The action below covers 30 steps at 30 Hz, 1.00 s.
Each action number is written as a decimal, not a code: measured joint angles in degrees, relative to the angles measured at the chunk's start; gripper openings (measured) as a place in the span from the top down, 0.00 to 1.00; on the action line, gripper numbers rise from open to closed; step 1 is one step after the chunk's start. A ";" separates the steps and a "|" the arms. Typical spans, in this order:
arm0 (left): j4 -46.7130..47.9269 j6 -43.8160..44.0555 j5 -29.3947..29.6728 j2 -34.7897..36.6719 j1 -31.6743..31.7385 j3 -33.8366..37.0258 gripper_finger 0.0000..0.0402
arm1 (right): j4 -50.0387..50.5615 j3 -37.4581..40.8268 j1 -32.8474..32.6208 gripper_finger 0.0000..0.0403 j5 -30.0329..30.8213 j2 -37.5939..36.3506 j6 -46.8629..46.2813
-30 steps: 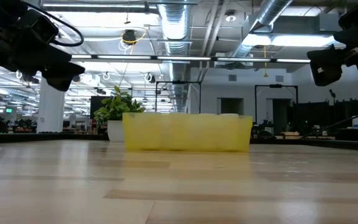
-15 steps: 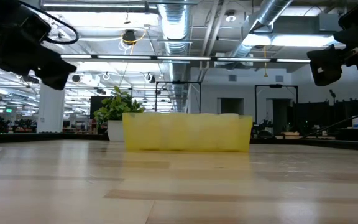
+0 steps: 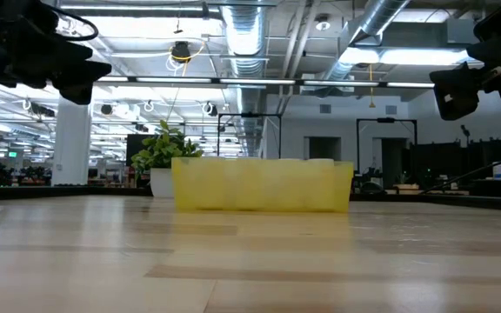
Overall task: Pick and place pill bottles into a basket
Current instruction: Return to Home Position
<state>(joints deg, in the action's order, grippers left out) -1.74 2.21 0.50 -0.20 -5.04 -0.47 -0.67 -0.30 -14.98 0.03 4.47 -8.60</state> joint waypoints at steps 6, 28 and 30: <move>0.02 0.13 -0.09 -0.17 -0.02 0.00 0.56 | -0.02 -0.02 0.00 0.44 0.00 0.04 0.00; 0.09 0.51 -0.07 -0.16 -0.02 0.00 0.56 | -0.02 0.00 0.00 0.44 0.00 0.04 0.00; 0.09 0.36 -0.07 -0.16 -0.02 0.00 0.56 | -0.02 -0.01 0.00 0.44 0.00 0.04 0.00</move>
<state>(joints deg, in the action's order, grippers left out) -1.65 2.57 0.43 -0.36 -5.06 -0.47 -0.69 -0.31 -14.98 0.03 4.51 -8.60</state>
